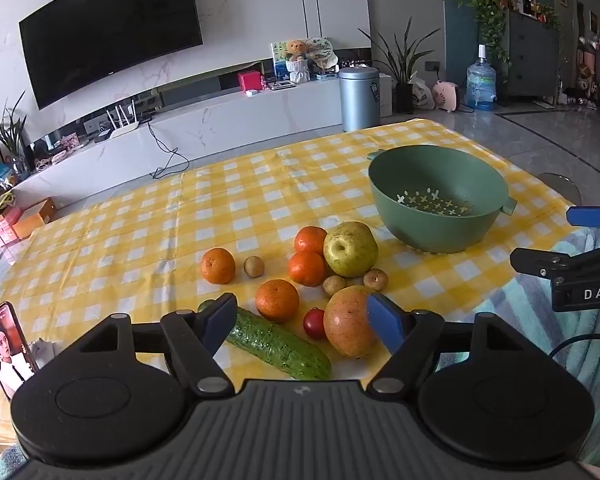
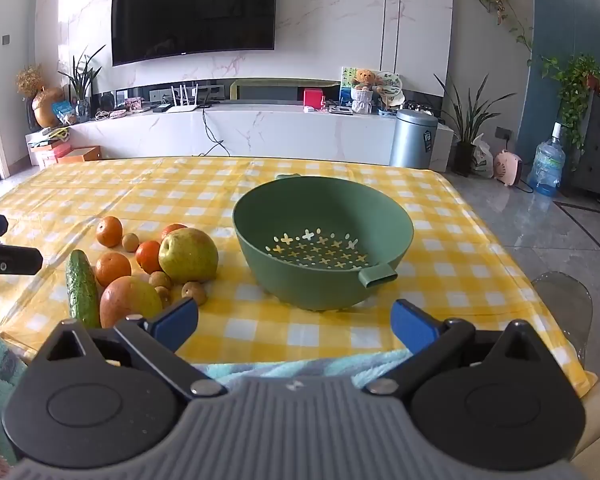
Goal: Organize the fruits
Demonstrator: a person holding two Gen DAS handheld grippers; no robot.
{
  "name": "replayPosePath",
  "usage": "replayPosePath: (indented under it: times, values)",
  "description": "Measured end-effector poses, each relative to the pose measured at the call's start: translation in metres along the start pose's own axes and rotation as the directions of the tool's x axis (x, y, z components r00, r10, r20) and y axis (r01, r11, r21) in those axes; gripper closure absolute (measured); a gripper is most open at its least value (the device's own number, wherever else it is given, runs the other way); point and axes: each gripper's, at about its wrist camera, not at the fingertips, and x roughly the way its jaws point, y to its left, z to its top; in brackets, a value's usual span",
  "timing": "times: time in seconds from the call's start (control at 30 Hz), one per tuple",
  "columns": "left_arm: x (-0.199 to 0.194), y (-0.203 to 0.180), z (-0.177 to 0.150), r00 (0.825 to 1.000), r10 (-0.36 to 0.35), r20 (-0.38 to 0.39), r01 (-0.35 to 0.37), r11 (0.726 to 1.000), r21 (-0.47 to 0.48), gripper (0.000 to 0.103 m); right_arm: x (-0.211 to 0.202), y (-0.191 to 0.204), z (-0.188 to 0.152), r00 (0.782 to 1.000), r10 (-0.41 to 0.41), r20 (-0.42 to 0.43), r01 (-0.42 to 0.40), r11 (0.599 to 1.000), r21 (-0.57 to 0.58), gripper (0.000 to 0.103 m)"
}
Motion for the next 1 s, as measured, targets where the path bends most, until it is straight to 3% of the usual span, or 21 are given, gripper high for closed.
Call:
replayPosePath:
  times: [1.0]
  values:
    - [-0.0052, 0.0049, -0.0004, 1.000, -0.009, 0.005, 0.009, 1.000, -0.029, 0.018, 0.0014, 0.0023, 0.0005, 1.000, -0.011, -0.022, 0.010, 1.000, -0.016, 0.004]
